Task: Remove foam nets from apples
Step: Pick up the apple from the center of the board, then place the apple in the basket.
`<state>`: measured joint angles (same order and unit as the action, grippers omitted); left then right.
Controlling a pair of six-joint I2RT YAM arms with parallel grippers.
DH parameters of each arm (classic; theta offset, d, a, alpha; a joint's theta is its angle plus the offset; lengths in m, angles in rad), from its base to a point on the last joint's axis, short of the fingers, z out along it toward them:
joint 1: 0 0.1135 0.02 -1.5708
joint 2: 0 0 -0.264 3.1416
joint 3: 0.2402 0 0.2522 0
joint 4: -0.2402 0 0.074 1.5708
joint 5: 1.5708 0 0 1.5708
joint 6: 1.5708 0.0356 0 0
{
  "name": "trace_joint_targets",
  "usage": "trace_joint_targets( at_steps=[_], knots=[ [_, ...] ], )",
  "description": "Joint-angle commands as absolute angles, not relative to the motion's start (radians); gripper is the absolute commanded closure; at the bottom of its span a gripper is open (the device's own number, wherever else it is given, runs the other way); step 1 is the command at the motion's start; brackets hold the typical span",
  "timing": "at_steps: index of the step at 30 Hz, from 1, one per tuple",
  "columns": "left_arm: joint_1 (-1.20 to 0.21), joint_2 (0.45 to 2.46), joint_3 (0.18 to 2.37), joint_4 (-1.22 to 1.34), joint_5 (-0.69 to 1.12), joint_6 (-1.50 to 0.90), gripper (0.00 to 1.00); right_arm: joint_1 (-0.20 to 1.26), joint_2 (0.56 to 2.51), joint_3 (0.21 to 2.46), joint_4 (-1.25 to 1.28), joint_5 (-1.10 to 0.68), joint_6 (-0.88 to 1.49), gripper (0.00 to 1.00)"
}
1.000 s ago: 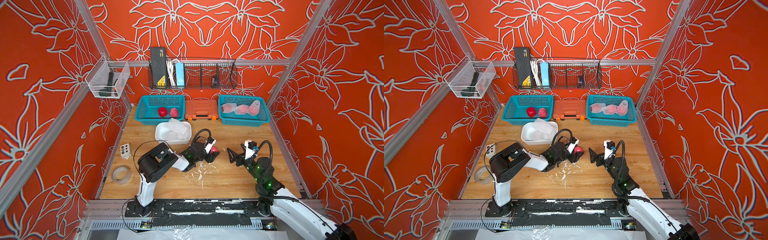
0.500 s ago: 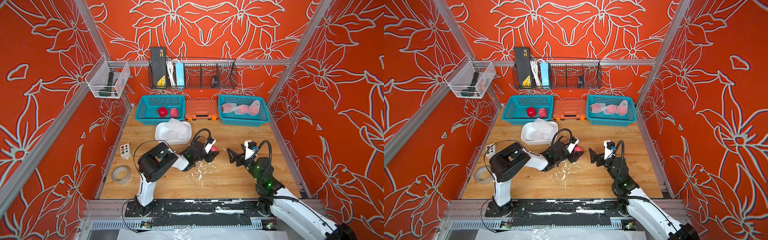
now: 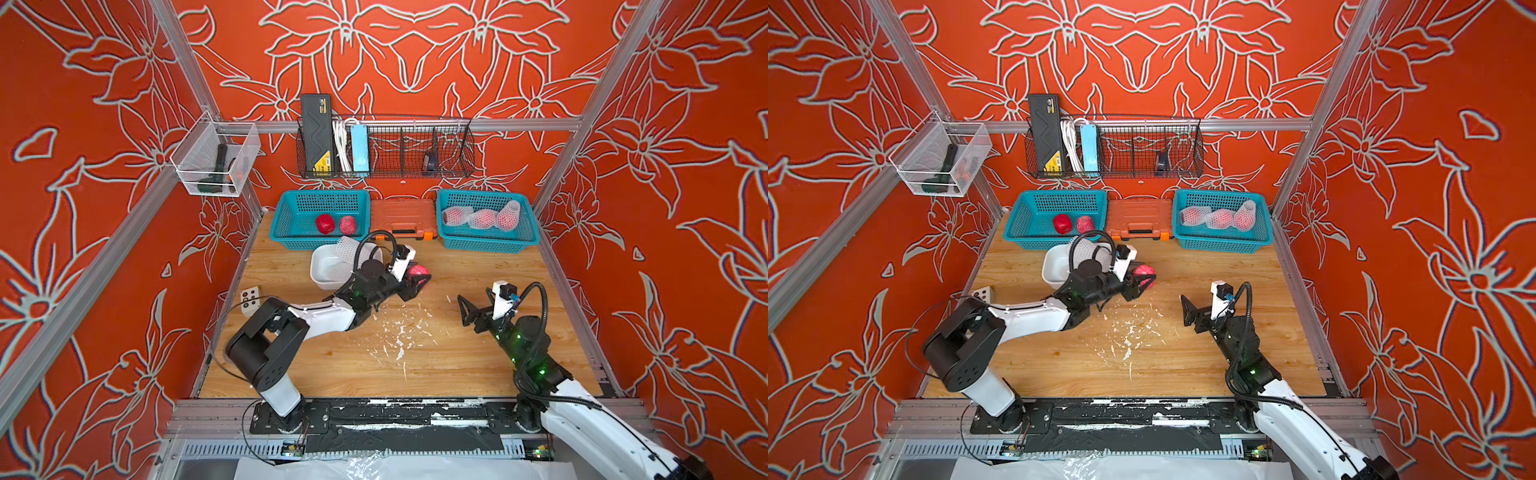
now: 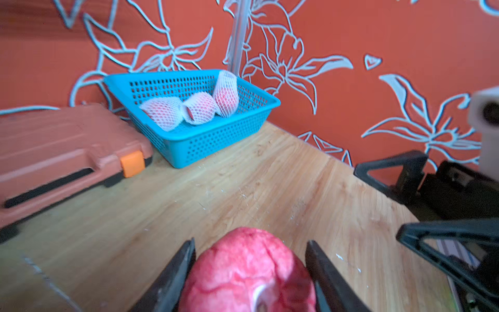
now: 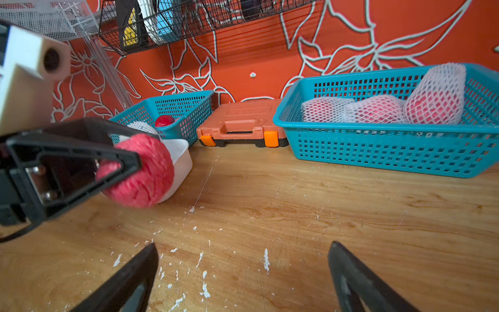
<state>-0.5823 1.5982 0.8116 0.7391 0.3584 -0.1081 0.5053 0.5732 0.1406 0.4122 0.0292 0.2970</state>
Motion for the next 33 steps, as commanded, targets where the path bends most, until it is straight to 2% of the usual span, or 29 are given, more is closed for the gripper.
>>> trace_joint_targets(
  at_steps=[1,7,17,29,33],
  knots=[
    [-0.505,1.512,0.862,0.625,0.396,-0.124,0.71,0.51,0.566,0.14,0.416,0.049,0.289,0.02],
    [-0.31,1.488,0.951,0.52,0.331,-0.06,0.72,0.51,0.583,0.144,0.424,0.024,0.306,0.02],
    [0.015,1.696,1.146,0.495,0.3,-0.089,0.73,0.51,0.558,0.141,0.403,0.038,0.298,0.02],
    [0.14,2.085,1.551,0.316,0.185,-0.029,0.73,0.511,0.581,0.128,0.443,0.028,0.311,0.02],
    [0.158,2.169,1.633,0.299,0.178,-0.055,0.71,0.511,0.587,0.124,0.454,0.03,0.313,0.02]
  ],
)
